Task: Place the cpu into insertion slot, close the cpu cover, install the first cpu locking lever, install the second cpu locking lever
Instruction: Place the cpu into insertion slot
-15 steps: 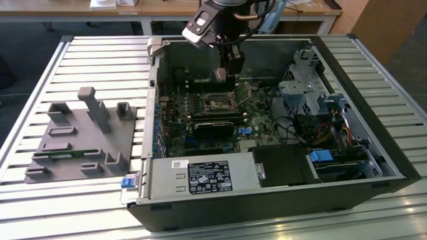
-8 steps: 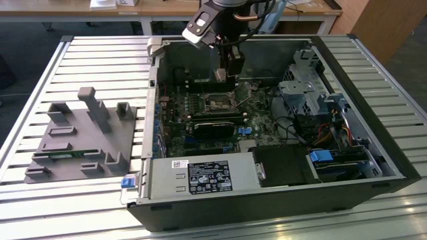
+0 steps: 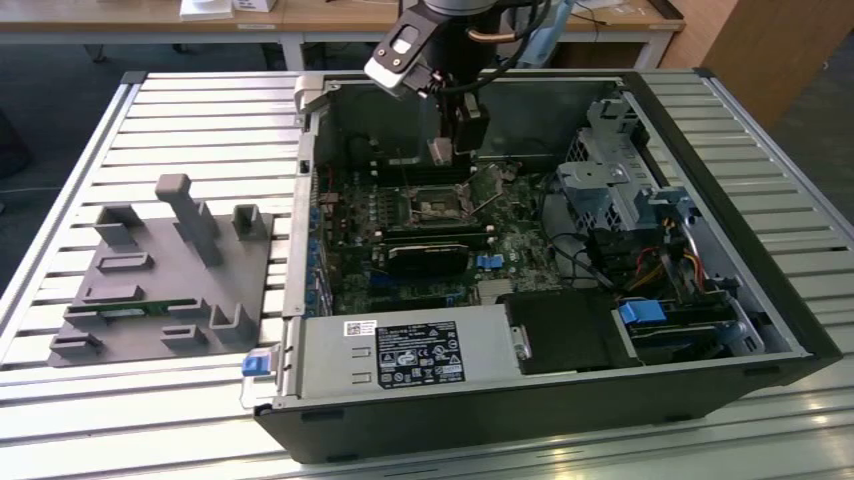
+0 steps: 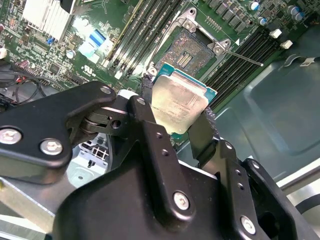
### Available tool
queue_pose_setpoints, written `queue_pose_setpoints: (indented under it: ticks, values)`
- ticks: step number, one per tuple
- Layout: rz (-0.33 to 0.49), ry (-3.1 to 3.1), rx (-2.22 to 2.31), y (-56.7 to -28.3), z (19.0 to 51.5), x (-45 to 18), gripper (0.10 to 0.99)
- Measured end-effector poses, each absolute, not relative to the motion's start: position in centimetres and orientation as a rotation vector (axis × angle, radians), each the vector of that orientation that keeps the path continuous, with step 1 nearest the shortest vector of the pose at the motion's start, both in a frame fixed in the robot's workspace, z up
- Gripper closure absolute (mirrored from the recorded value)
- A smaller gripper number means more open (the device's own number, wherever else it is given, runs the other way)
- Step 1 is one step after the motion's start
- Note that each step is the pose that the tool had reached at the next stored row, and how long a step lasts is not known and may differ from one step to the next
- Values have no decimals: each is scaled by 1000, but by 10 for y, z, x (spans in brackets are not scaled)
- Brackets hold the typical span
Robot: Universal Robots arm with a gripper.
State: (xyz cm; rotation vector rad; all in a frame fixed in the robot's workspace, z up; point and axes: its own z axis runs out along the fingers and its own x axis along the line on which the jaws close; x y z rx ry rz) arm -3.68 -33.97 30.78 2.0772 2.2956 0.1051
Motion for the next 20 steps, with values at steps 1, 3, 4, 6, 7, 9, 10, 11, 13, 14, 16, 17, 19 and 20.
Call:
queue_pose_setpoints:
  ticks: [1,3,4,6,7,9,10,11,13,14,16,17,19,20]
  values:
    - [105,2296,2077,-340,308,-37,553]
    - [105,2296,2077,-340,307,-37,553]
    - [105,2296,2077,-340,306,-37,553]
    - [105,2296,2077,-340,306,-37,553]
    - [105,2296,2077,-340,306,-37,553]
    - [105,2296,2077,-340,306,-37,553]
    - [105,2296,2077,-340,305,-37,553]
    - [105,2296,2077,-340,305,-37,553]
    - [106,2296,2077,-340,305,-37,553]
    - [106,2295,2078,-340,304,-37,553]
    - [105,2288,2086,-340,303,-37,553]
    - [105,2281,2092,-340,302,-37,553]
    - [104,2270,2104,-340,301,-37,553]
    - [104,2265,2109,-340,300,-37,553]
